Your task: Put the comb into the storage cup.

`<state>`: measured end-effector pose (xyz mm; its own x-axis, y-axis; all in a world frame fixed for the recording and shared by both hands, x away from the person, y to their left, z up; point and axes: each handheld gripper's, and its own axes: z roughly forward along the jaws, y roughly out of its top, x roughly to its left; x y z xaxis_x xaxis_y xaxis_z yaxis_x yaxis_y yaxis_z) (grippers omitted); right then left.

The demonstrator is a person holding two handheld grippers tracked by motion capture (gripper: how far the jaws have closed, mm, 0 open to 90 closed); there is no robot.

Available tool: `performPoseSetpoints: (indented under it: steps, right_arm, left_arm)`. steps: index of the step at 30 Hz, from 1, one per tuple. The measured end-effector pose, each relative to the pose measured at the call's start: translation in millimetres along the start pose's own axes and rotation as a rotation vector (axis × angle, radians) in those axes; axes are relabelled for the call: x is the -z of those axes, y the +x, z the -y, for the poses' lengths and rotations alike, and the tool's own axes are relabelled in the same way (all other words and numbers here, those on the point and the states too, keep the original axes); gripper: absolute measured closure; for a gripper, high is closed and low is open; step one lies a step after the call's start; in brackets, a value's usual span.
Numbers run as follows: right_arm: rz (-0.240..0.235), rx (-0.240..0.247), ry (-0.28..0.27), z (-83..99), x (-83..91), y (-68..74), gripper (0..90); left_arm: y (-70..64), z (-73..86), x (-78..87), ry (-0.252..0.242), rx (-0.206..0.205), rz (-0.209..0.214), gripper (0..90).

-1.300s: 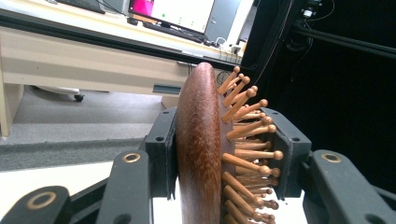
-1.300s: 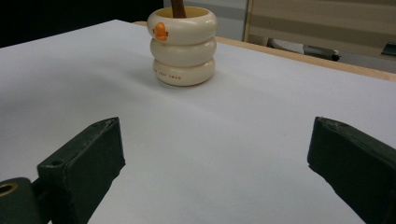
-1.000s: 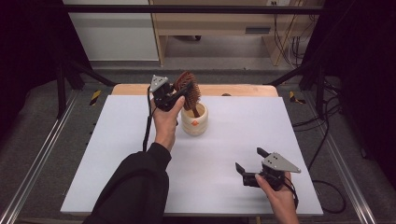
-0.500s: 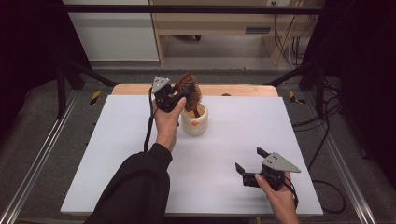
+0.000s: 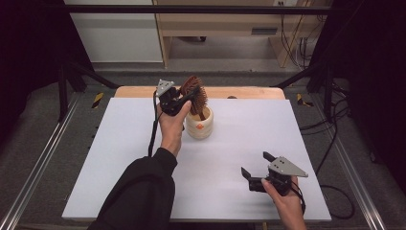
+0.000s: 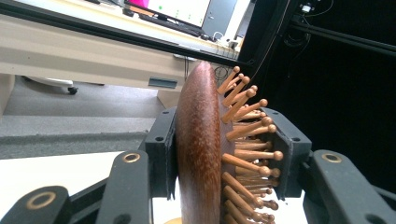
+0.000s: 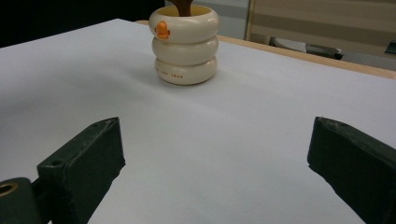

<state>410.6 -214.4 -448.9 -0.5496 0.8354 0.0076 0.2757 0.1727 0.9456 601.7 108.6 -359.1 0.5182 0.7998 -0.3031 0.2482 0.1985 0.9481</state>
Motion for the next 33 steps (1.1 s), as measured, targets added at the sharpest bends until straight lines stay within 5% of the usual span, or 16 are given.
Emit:
performPoseSetpoints:
  steps: [33]
  right_arm:
    - [-0.001, 0.003, 0.005, 0.5, -0.6, 0.2, 4.0]
  left_arm:
    - [3.8, 6.4, -2.2, 0.001, 0.014, -0.002, 51.1]
